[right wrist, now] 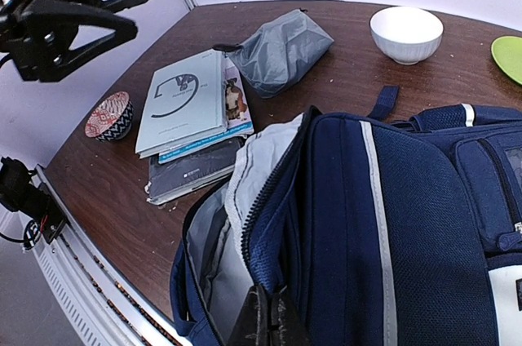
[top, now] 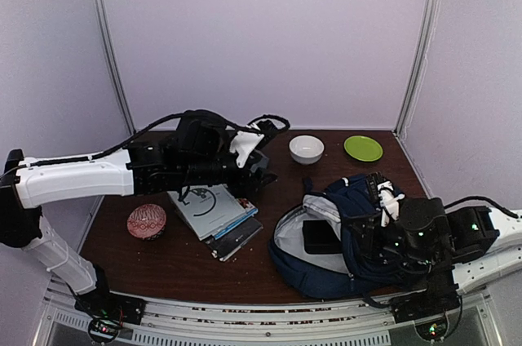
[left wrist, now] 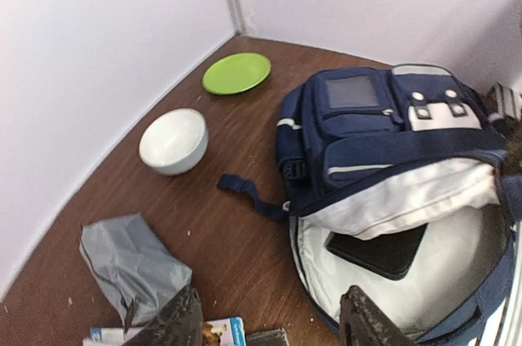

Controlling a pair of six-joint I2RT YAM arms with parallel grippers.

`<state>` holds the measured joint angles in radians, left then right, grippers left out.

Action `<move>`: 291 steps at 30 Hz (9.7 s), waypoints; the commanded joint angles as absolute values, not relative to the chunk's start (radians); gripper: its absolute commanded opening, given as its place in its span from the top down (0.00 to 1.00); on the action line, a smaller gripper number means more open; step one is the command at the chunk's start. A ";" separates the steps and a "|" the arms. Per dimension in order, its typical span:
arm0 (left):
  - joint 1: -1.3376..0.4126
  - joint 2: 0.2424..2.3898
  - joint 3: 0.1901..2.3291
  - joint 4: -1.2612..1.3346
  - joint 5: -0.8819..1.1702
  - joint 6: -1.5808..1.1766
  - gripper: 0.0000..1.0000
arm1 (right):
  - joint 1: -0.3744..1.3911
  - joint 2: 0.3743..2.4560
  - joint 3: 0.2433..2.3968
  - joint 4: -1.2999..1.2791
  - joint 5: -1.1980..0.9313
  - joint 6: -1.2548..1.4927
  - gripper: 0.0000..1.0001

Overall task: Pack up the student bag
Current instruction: Pick up the stationery from the center of the board, then place the stationery in the student bag, then adjust the stationery in the student bag.

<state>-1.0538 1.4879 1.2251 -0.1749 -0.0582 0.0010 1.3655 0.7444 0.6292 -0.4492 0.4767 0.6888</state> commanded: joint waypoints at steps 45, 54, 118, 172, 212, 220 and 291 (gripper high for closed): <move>-0.604 2.331 2.024 -0.675 0.132 -0.449 0.26 | 1.371 0.883 0.839 -0.494 0.631 0.603 1.00; -0.606 2.108 1.908 -0.608 0.173 -0.434 1.00 | 1.371 0.891 0.873 -0.516 0.656 0.581 1.00; -1.164 2.151 1.471 0.652 0.504 -1.675 0.86 | 1.398 0.724 0.750 -0.393 0.655 0.567 1.00; -1.129 2.287 1.602 0.534 0.487 -1.416 0.45 | 1.439 0.698 0.820 -0.372 0.562 0.566 1.00; -1.066 1.911 1.317 -0.255 0.143 -1.028 0.02 | 1.441 0.737 0.808 -0.466 0.699 0.606 1.00; -1.065 1.999 1.364 -0.200 0.209 -1.068 0.02 | 1.442 0.751 0.802 -0.457 0.692 0.605 1.00; -1.043 1.084 0.975 0.224 -0.123 -0.602 1.00 | 1.344 0.884 1.082 -0.208 0.496 0.171 1.00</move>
<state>-1.0473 1.1385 0.9741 -0.0425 -0.1345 -0.6346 1.3415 0.8093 0.9539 -0.2108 0.4000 0.2111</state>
